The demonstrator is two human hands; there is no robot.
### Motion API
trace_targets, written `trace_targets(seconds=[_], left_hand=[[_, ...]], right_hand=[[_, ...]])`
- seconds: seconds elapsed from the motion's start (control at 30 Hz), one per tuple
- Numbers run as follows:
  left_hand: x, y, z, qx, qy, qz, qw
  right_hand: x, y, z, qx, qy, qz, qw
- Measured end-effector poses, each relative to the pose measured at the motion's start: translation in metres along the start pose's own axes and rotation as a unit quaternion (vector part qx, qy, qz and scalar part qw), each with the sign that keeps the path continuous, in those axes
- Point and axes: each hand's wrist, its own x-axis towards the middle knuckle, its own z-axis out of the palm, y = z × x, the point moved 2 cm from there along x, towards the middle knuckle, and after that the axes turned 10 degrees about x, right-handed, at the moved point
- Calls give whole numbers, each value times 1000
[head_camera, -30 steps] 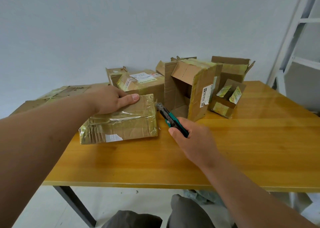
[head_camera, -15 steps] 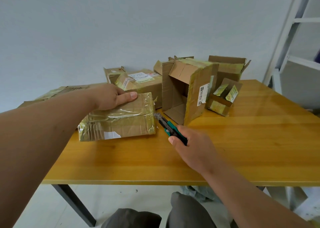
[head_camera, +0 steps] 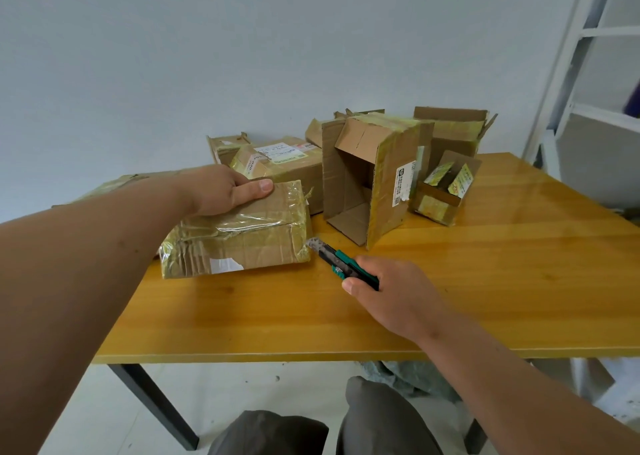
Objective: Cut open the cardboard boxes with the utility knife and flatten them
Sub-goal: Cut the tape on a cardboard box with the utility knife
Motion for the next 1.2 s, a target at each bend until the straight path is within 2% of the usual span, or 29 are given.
trace_targets(seconds=[0.33,0.5,0.57,0.67,0.83,0.93,1.0,1.07,1.13,1.2], left_hand=[[-3,0,-2,-8,-7,-8,1000],[-7,0,-2,-15,-3,-27,1000],[-9,3,-2,-21,0,-37,999],[-9,12,0,-22,-10,-34,999],[-8,34,1,-16,-19,-49,999],[-3,47,6,11,-7,-49,999],[-1,46,6,-19,0,-49,999],[-3,34,2,-68,-45,-26,996],[-11,19,-4,-105,-135,21,985],[-24,6,-3,-114,-174,44,977]], right_hand=[[-5,0,-4,-38,-39,17,998],[-9,7,-9,-15,-56,38,998],[-9,12,-12,62,-21,64,996],[-8,11,-17,174,93,98,975],[3,-5,0,267,83,141,950],[8,-8,8,260,93,164,947],[9,-9,12,242,95,171,950],[9,-8,14,210,95,177,957],[10,-6,17,190,94,190,959],[11,-8,18,190,93,202,956]])
